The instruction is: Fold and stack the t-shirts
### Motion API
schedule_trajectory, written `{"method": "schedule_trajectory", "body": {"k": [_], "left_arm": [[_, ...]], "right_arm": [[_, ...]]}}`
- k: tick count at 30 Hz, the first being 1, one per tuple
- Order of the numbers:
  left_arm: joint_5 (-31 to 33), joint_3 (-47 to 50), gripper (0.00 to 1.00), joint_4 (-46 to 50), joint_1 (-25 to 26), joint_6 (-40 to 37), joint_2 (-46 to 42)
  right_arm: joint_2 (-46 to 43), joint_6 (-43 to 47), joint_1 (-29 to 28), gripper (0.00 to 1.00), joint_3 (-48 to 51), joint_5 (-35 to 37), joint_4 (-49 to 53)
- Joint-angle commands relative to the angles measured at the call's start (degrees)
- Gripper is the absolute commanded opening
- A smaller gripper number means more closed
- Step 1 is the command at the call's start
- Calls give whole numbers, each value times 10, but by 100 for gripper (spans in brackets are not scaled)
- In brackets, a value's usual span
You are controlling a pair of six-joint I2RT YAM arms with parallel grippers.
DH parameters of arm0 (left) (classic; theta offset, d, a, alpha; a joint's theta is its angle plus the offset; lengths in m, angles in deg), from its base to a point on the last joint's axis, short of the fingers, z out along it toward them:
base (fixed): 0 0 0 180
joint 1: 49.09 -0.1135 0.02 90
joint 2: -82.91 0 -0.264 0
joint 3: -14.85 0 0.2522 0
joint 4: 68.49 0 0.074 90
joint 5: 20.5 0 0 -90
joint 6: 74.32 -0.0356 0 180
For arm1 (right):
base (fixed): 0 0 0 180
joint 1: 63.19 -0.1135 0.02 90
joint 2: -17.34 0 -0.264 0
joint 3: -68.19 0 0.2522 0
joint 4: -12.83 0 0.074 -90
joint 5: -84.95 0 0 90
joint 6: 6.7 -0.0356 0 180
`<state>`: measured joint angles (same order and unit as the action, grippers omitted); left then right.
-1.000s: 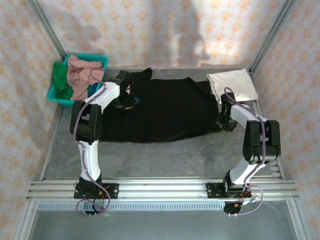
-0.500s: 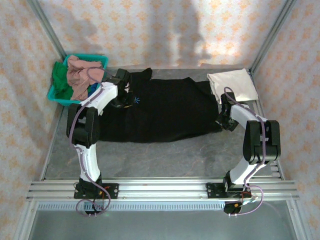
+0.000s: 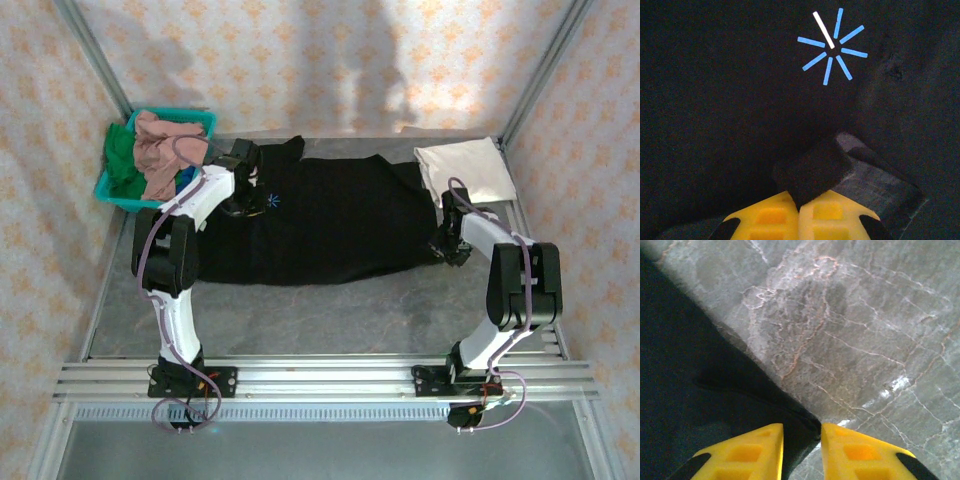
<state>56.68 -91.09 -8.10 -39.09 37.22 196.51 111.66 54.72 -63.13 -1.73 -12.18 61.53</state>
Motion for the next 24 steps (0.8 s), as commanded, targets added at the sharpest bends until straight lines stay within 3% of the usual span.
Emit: {"method": "schedule_trajectory", "body": {"k": [1,7,18,24], "left_arm": [[22,1,0,9,-3,5,-29],[32,12,0,14,-4,7,-70],[88,101,0,15,-4,17,-219],[110,105,0,25,-8,24,-243]], "right_arm": [[-4,-10,2,16,2,0,-9],[-32,-7,2,0,-6,21,17],[-144,4,1,0,-7,14,58],[-142,6,1,0,-32,8,71]]}}
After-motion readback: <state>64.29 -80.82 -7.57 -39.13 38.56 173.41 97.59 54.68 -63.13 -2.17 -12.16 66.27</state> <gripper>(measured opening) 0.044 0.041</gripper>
